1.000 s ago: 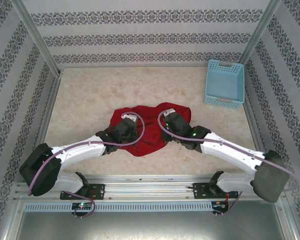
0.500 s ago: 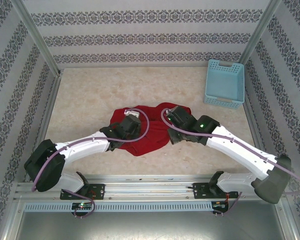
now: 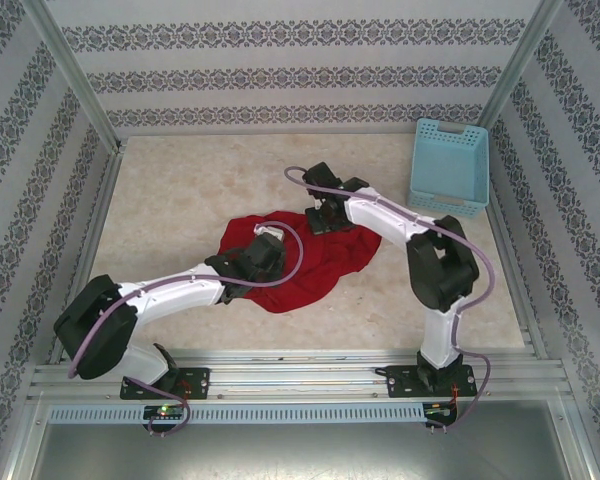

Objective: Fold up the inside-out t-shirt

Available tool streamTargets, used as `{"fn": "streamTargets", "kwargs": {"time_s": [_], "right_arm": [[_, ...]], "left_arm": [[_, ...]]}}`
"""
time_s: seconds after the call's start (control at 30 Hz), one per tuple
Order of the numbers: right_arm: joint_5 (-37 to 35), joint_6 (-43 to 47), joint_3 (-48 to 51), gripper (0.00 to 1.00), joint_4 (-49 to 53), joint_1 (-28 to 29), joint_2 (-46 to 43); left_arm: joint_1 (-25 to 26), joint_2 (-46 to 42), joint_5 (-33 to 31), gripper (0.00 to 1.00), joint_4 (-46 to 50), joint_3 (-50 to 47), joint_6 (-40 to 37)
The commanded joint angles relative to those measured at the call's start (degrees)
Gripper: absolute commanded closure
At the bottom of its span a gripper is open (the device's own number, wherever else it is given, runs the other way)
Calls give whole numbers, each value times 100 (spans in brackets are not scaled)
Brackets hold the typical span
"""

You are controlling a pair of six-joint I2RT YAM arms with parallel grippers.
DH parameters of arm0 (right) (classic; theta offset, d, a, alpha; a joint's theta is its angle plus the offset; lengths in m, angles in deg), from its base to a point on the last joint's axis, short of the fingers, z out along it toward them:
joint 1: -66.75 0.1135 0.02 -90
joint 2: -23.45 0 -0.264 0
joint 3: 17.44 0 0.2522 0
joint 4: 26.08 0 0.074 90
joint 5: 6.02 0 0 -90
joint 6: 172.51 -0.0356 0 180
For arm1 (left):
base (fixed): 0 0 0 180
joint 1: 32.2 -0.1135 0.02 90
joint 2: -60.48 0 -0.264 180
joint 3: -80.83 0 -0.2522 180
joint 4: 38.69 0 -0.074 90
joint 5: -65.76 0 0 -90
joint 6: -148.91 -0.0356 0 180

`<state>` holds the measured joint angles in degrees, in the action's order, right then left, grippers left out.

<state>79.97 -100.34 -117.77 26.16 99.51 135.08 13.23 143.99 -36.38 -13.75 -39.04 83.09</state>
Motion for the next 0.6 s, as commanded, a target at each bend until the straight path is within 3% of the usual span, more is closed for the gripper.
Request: {"fn": "streamTargets", "kwargs": {"time_s": [0.0, 0.17, 0.33, 0.57], "right_arm": [[-503, 121, -313, 67, 58, -14, -78], [-302, -10, 829, 53, -444, -15, -1234], [368, -235, 2170, 56, -1168, -16, -2130], [391, -137, 2862, 61, -1691, 15, -1977]], "left_arm": [[15, 151, -125, 100, 229, 23, 46], [-103, 99, -172, 90, 431, 17, 311], [-104, 54, -208, 76, 660, 130, 456], [345, 77, -1168, 61, 2067, 1049, 605]]}}
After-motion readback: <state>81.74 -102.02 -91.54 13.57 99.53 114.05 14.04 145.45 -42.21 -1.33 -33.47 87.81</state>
